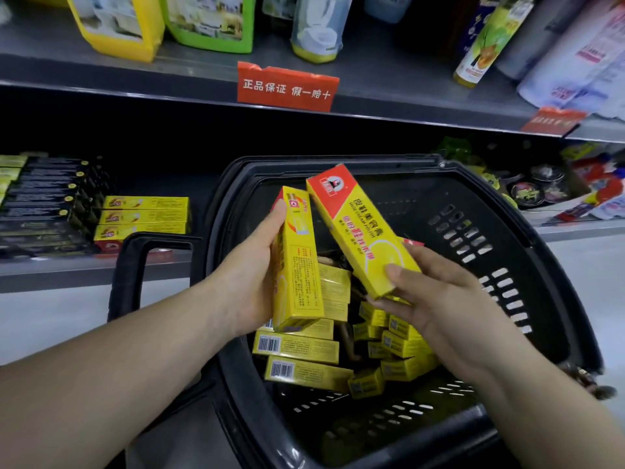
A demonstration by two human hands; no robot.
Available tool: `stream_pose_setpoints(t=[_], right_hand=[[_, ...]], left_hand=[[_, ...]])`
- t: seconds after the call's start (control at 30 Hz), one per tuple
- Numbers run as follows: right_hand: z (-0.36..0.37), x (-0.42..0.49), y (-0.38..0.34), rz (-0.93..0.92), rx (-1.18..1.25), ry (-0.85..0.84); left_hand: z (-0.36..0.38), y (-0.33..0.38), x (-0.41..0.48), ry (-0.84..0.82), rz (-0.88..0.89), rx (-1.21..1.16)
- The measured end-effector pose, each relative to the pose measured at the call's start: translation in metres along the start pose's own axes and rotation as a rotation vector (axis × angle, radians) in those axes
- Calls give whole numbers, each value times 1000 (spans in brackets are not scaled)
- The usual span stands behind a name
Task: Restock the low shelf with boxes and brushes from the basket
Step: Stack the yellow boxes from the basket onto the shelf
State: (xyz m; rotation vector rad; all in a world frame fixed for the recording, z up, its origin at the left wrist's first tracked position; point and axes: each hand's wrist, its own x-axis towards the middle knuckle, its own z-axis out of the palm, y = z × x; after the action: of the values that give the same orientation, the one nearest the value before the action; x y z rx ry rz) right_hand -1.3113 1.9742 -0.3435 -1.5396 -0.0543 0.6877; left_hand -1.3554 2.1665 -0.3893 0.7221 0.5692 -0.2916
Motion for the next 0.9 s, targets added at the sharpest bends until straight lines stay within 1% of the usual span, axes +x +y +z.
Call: stream_pose_setpoints(t=[0.1,0.17,0.23,0.27,0.4,0.53,0.63,0.67,0.7,0.8,0.83,0.87,0.9], right_hand=[[9,-1,8,-5,-83,26],[15,-2,14,-24,-236,17],[19,-4,22,-61,-417,-33],[21,-5,25,-72,-468,-71],[26,-6,27,-90,-525,-223],[22,-2,22,-117,-534,-244],[19,-1,21,-139,-542,-261],[18,0,18,-125,-500,-233],[16,3,16,-101,-403,-169],[4,18,4,43,89,101],[-1,22,0,79,201,154],[-4,23,-2,107,273,162],[-6,24,-3,117,321,130]], left_hand=[[0,-4,0,-34,68,28],[2,-6,0,-37,120,43],[5,-8,3,1,142,35],[6,-10,4,14,143,26],[11,-15,7,18,133,75],[12,-16,8,55,102,81],[13,-16,8,40,90,69],[14,-16,8,37,89,75],[14,-16,9,43,88,75],[12,-14,10,134,106,25],[12,-12,10,166,115,4],[13,-12,10,180,121,-10],[13,-11,9,174,125,-14]])
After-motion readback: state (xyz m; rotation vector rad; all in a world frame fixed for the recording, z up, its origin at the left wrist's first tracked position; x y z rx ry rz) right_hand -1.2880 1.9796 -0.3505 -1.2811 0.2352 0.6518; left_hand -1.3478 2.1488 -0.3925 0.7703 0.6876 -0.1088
